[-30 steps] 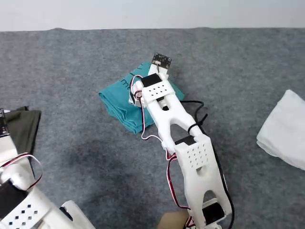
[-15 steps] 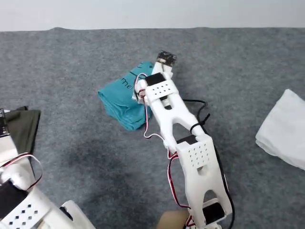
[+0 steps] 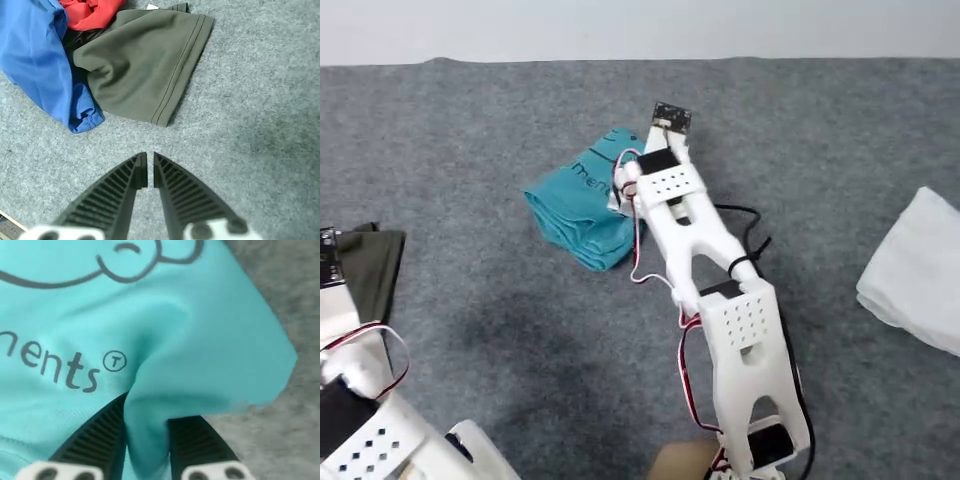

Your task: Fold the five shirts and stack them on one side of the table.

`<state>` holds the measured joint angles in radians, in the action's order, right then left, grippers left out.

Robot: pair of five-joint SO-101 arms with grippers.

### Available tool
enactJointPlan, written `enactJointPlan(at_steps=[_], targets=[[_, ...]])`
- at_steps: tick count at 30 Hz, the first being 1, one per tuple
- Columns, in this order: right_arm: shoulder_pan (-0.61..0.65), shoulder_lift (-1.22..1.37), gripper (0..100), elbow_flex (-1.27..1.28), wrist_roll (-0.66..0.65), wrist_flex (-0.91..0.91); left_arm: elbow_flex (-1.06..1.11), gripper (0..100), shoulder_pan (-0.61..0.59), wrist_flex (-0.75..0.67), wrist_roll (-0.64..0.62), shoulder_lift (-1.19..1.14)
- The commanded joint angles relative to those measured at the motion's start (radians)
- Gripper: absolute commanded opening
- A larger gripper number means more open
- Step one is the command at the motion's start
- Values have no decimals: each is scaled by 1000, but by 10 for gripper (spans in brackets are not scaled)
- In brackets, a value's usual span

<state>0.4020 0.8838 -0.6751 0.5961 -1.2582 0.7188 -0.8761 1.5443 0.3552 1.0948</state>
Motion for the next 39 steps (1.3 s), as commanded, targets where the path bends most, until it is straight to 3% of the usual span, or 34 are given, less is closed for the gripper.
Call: enactJointPlan(at_steps=[1, 9, 20, 39], targets=[[-84, -107, 9, -5, -107, -105, -16, 33, 0, -12, 8, 9], [-246, -119, 9, -6, -376, -219, -16, 34, 6, -12, 8, 9], [-392, -225, 9, -6, -562, -285, -13, 35, 8, -12, 8, 9], [-668, -375, 9, -6, -690, -274, -7, 35, 6, -5, 81, 8]])
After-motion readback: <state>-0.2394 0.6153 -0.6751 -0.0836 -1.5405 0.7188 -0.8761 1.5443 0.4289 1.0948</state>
